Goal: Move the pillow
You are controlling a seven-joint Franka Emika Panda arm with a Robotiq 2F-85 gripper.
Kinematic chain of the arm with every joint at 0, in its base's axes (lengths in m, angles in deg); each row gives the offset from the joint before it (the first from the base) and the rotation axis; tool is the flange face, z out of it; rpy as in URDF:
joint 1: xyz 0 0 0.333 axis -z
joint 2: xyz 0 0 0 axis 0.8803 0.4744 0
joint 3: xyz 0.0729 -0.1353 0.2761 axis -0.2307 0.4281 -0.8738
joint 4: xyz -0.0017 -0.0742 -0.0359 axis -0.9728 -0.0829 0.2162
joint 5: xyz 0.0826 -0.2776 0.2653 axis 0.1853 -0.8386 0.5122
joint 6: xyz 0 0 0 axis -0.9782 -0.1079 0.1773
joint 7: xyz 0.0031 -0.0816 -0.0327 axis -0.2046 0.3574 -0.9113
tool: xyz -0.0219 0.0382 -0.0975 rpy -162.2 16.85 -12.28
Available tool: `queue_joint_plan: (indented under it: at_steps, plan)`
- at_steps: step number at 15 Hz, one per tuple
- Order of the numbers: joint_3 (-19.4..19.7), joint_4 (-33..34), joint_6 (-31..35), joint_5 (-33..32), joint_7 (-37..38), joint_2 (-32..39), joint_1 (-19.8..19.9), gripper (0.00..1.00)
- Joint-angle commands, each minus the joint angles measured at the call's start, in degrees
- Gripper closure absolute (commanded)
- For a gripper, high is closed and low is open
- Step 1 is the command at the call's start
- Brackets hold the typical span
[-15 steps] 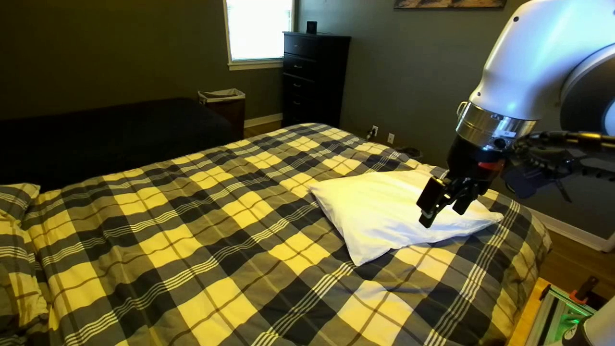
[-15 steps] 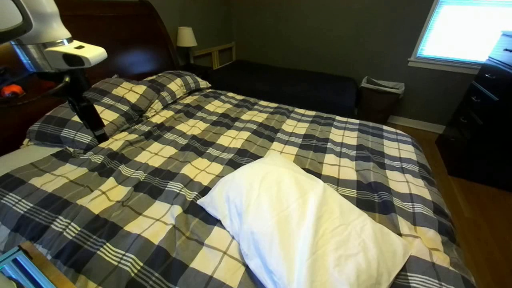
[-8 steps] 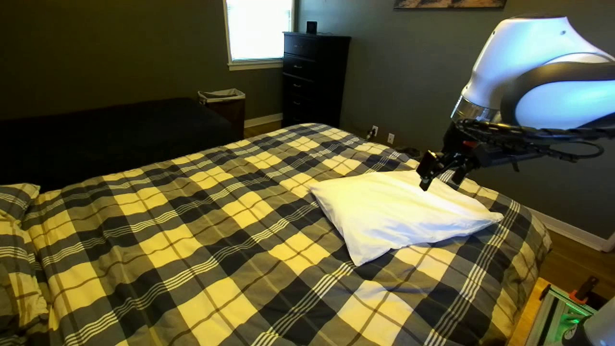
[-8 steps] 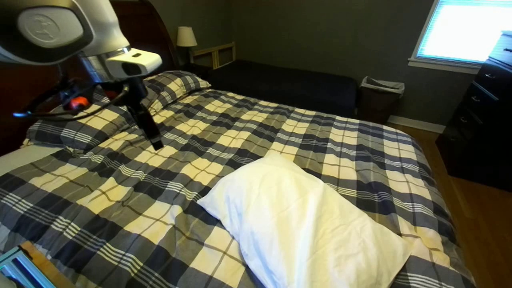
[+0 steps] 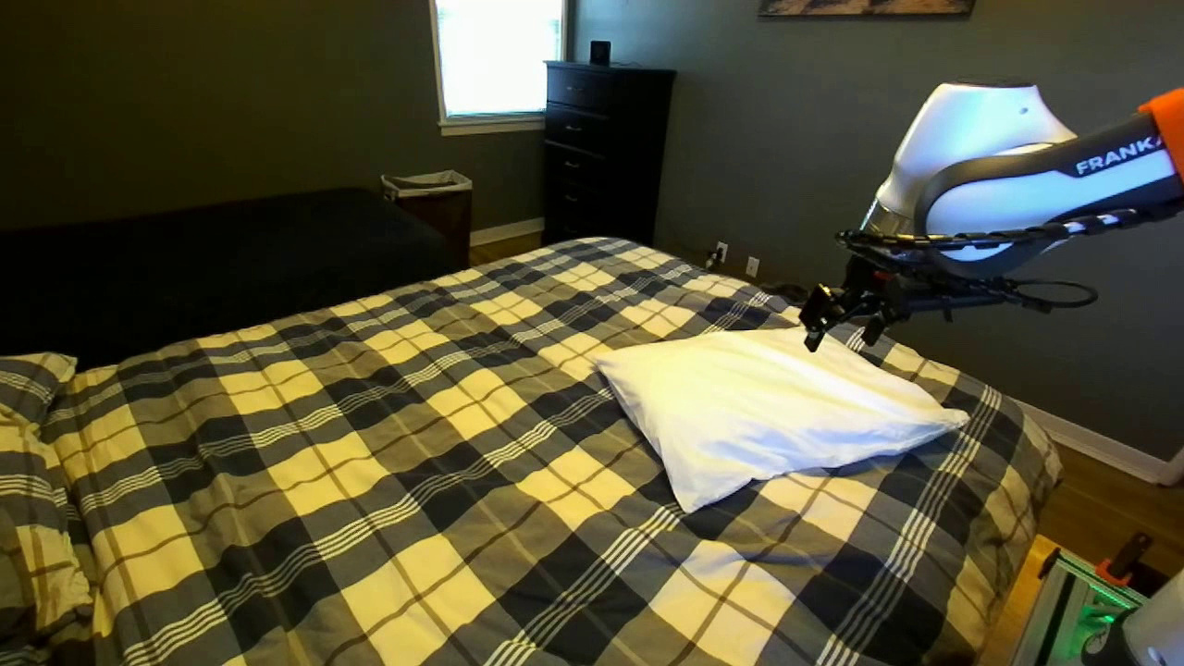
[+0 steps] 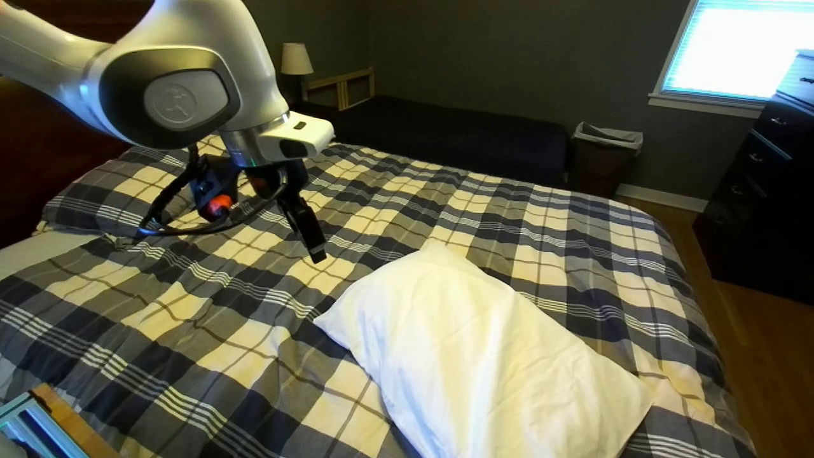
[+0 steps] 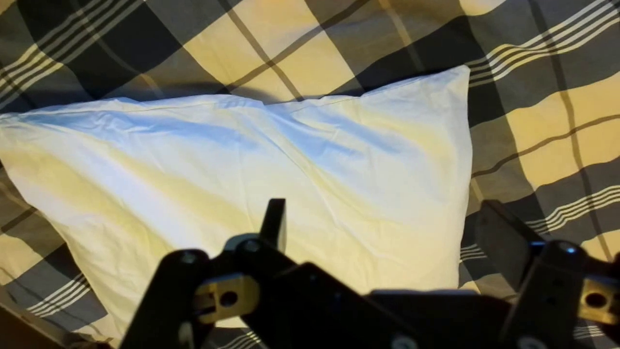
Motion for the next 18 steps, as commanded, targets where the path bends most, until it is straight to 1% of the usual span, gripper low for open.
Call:
queue_joint_plan:
  at_steps: [1,2,3,5,7,9,10,11,12,13,14,16,17,18]
  plan:
    - [0.6,0.1,-0.2,-0.5,0.3,-0.4,-0.8,0.0]
    - [0.6,0.1,-0.2,-0.4,0.3,-0.6,-0.9,0.0]
    - [0.2,1.1,1.0,-2.2,1.0,1.8,0.6,0.0]
    - [1.6,1.9,4.4,-3.0,-1.3,5.3,0.9,0.0]
    - [4.2,3.0,9.8,-3.2,-6.1,9.7,0.4,0.0]
    - [5.9,4.1,15.2,-5.1,-10.9,14.4,0.8,0.0]
    - [8.3,4.9,17.6,-2.9,-16.1,16.7,-1.1,0.0]
    - [9.4,5.5,19.8,-2.8,-18.7,18.9,-1.3,0.0]
    - [11.0,6.2,21.4,-0.8,-22.7,21.1,-2.5,0.0]
    - [11.7,7.2,22.0,-0.7,-24.7,23.0,-2.4,0.0]
    - [12.8,8.0,23.1,1.7,-28.2,25.2,-3.5,0.0]
    - [13.3,10.4,23.4,5.7,-32.7,29.0,-4.2,0.0]
    - [13.1,11.7,23.9,7.6,-33.9,31.1,-4.1,0.0]
    - [12.7,13.2,24.1,8.0,-33.2,33.1,-3.7,0.0]
